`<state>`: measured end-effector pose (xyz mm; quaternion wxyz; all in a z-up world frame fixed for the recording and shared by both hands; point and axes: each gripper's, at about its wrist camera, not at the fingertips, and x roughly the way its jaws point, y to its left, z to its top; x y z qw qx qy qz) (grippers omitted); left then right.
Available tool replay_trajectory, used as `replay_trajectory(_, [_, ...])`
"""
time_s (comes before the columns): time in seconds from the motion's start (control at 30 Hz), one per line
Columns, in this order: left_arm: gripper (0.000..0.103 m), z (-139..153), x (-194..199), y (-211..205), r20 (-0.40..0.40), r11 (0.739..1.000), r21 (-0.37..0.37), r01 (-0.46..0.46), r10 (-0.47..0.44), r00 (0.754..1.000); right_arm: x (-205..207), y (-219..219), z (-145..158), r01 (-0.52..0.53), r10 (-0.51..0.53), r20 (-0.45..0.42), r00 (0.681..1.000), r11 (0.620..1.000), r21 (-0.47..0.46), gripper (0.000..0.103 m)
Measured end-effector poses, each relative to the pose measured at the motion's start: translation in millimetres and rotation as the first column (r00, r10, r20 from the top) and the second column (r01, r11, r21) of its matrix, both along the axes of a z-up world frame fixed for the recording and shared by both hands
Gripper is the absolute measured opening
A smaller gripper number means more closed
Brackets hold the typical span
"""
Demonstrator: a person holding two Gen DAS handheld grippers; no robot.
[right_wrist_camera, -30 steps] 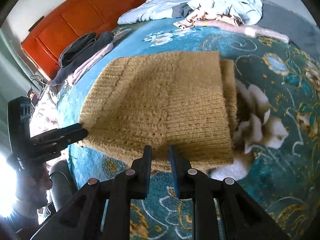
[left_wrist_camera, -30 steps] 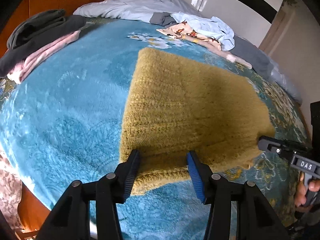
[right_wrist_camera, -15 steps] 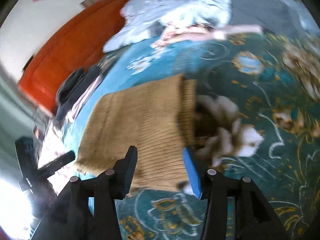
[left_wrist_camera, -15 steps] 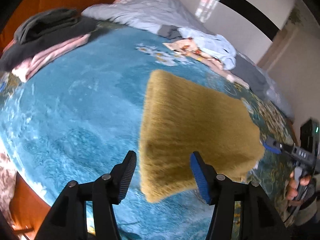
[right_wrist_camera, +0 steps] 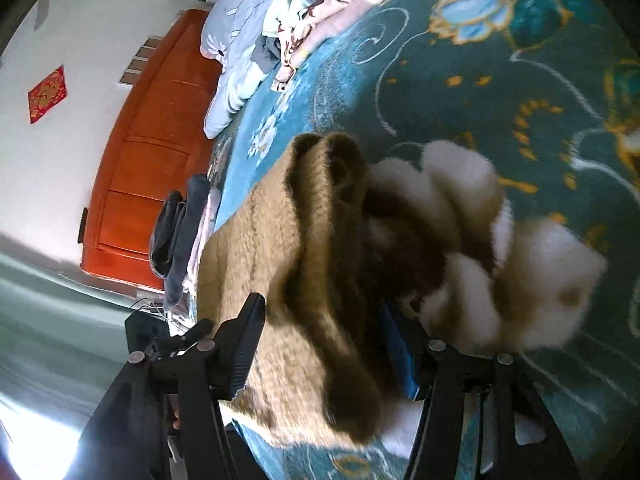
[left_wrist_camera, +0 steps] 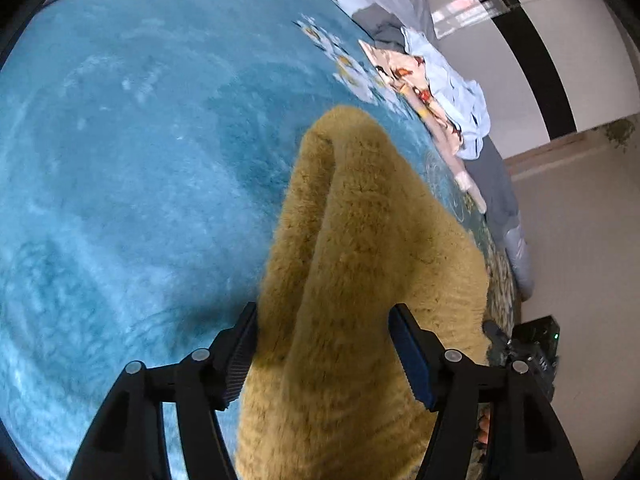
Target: Fold clothes
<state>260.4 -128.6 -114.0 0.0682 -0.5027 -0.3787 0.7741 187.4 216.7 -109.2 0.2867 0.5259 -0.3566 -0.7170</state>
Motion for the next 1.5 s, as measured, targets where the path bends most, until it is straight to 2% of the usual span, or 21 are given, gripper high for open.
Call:
replay_trajectory(0.17, [0.070,-1.4,-15.7,2.1,0.003,1.000,0.015,0.026,-0.026,1.000,-12.5,-12.6,-2.3,-0.022,0.022,0.001,1.000,0.999,-0.025,0.061])
replay_trajectory(0.33, [0.070,-5.8,-23.2,-2.5,0.004,0.998,0.068,0.012,-0.012,1.000,-20.4,-25.2,-2.4,-0.061,0.060,-0.020,0.998,0.997,-0.037,0.061])
replay_trajectory(0.4, [0.070,-2.5,-23.1,1.9,0.006,0.999,0.031,0.024,-0.024,1.000,-22.8,-29.9,-2.2,-0.066,0.065,-0.021,0.998,0.997,-0.035,0.061])
replay_trajectory(0.47, [0.069,0.8,-23.0,6.3,0.008,0.999,-0.005,0.036,-0.036,0.999,-25.5,-35.3,-0.9,-0.065,0.065,-0.018,0.998,0.998,-0.010,0.052])
replay_trajectory(0.53, [0.061,4.5,-22.8,11.2,0.011,0.998,-0.048,0.047,-0.046,0.999,-27.5,-40.1,0.9,-0.067,0.067,-0.019,0.998,0.998,0.010,0.044])
replay_trajectory(0.6, [0.054,10.3,-21.6,17.5,0.017,0.992,-0.113,0.051,-0.050,0.999,-27.7,-42.8,3.0,-0.063,0.064,-0.020,0.998,0.998,0.013,0.041])
replay_trajectory(0.7, [0.044,17.3,-14.9,21.9,0.009,0.990,-0.138,0.042,-0.042,0.999,-27.2,-46.8,9.3,-0.062,0.063,-0.024,0.998,0.998,0.025,0.038])
replay_trajectory(0.83, [0.036,27.9,-5.4,29.6,-0.010,0.987,-0.154,0.040,-0.042,0.999,-23.5,-51.5,29.6,-0.089,0.091,-0.066,0.994,0.995,0.039,0.036])
replay_trajectory(1.03, [0.034,43.9,9.6,41.3,-0.040,0.984,-0.176,0.037,-0.045,0.998,-12.8,-63.9,62.0,-0.129,0.139,-0.129,0.982,0.988,0.079,0.036])
replay_trajectory(1.27, [0.034,76.1,34.3,52.4,-0.123,0.988,-0.149,0.027,-0.046,0.991,1.8,-68.2,108.7,-0.157,0.180,-0.197,0.964,0.980,0.124,0.035])
replay_trajectory(1.5, [0.034,108.4,55.5,23.2,-0.198,0.995,-0.091,-0.034,0.016,0.980,6.1,-89.7,159.8,-0.191,0.224,-0.273,0.935,0.971,0.143,0.035])
